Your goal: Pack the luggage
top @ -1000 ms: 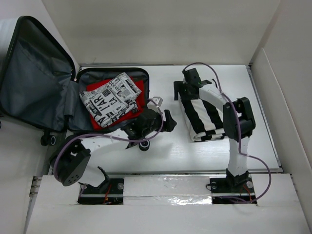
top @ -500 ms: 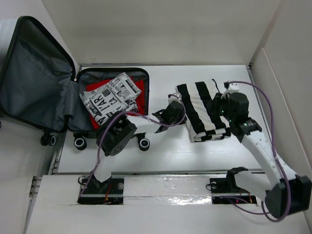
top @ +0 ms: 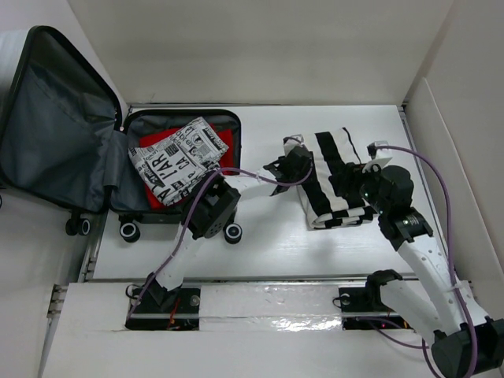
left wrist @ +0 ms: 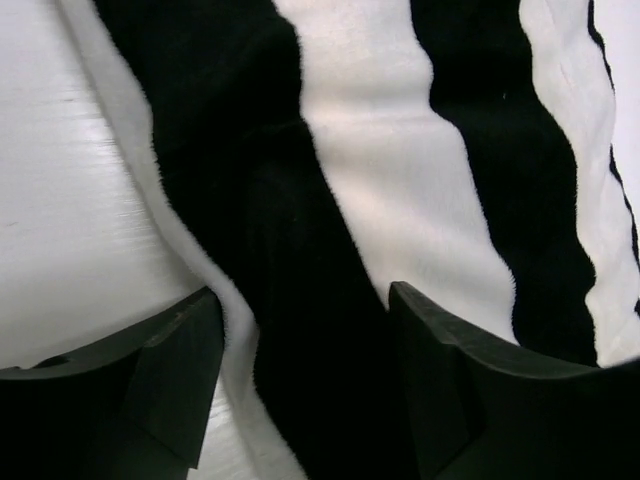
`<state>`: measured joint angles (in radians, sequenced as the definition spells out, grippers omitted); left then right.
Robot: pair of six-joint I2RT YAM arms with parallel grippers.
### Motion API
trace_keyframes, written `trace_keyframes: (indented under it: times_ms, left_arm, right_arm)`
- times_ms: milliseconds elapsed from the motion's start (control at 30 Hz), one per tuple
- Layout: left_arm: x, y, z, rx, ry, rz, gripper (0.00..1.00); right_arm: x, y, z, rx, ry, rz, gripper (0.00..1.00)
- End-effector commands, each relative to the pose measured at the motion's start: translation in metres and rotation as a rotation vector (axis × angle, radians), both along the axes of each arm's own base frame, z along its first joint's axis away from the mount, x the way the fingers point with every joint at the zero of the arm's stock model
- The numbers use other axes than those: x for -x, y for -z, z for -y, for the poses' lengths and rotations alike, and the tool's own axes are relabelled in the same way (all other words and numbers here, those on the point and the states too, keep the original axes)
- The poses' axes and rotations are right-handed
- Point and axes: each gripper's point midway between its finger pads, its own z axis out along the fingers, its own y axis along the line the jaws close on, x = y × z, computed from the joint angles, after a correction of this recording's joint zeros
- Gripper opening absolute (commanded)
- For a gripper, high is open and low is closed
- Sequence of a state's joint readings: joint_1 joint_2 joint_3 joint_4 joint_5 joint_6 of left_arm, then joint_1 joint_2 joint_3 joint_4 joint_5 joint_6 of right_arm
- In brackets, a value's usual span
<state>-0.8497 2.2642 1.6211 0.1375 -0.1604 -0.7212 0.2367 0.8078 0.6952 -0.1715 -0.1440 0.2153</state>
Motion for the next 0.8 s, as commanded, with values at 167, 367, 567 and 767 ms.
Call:
trace_keyframes:
  times_ms: [167, 367, 567, 767]
  left_arm:
    - [0.01, 0.023, 0.013, -0.145, 0.059, -0.043, 0.22]
    - [-0.005, -0.024, 0.019, -0.046, 0.115, 0.017, 0.0]
    - [-0.03, -0.16, -0.024, -0.003, 0.124, 0.235, 0.0]
    - [-0.045, -0.233, -0.116, 0.025, 0.081, 0.292, 0.0]
  right_arm:
    - [0.018, -0.053, -0.019, -0.086, -0.101, 0.156, 0.68]
    - [0.034, -0.066, -0.016, -0.099, -0.089, 0.211, 0.68]
    - [0.035, -0.051, -0.01, -0.098, -0.054, 0.209, 0.68]
    - [0.033, -0.04, -0.008, -0.079, -0.046, 0.199, 0.68]
